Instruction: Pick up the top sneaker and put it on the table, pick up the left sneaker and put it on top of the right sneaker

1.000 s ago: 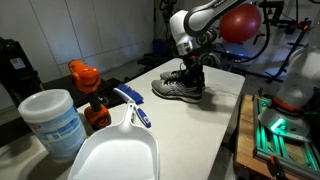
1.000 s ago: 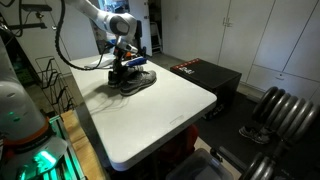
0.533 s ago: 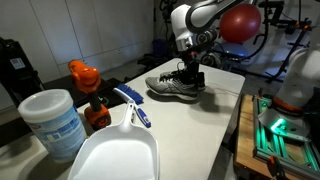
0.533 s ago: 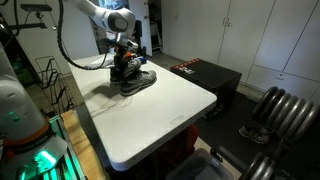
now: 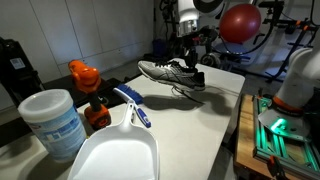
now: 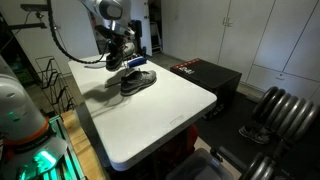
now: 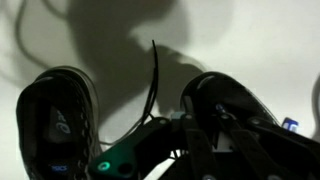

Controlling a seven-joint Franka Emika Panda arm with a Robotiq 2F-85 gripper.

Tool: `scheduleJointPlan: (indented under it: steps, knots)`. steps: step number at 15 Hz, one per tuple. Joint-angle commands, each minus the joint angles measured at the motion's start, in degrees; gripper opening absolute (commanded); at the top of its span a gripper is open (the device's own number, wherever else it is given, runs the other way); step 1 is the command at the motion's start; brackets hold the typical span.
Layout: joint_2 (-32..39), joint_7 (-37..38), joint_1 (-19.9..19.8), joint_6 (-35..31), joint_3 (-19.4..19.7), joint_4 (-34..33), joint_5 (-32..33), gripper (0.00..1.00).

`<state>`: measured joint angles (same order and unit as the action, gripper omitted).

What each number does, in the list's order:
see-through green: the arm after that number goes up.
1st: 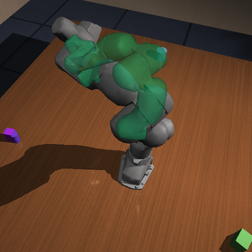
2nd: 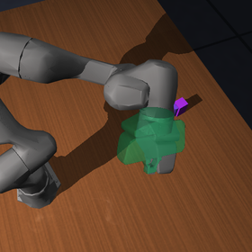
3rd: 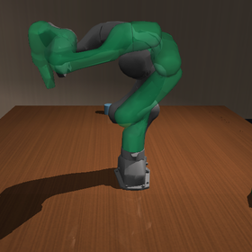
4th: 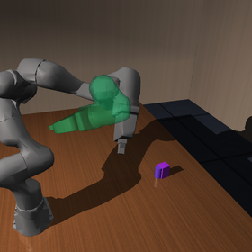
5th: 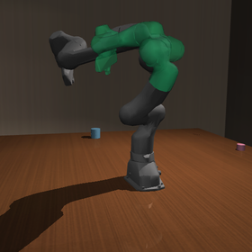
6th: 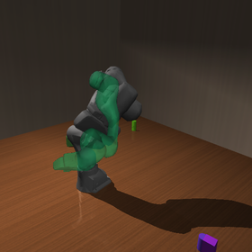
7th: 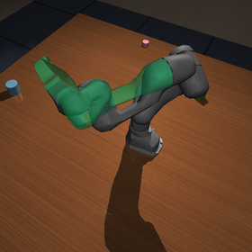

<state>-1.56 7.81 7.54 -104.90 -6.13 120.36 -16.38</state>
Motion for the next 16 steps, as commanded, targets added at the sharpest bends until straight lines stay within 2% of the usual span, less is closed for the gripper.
scheduleJointPlan:
  steps: [1, 5, 7, 9, 11, 12, 13, 16]
  knots:
    - [-2.02, -4.81, -0.76, 4.56, 0.51, -0.19, -6.17, 0.03]
    - [-4.83, 0.25, -2.07, 13.43, 1.66, 0.11, -7.38, 0.03]
    - [-6.29, 1.71, -3.14, 19.96, 2.69, -0.05, -8.2, 0.03]
    - [-7.49, 7.52, -4.63, 24.5, 3.72, -0.16, -7.85, 0.03]
    - [-8.45, 12.93, -6.05, 26.99, 4.38, -0.49, -7.11, 0.03]
    - [-6.69, 8.44, -5.26, 24.46, 3.56, -0.54, -6.32, 0.03]
    - [-7.06, 8.93, -5.74, 24.78, 3.76, -0.54, -6.25, 0.13]
    - [-6.65, 8.86, -5.68, 24.73, 3.5, -0.52, -6.22, 0.13]
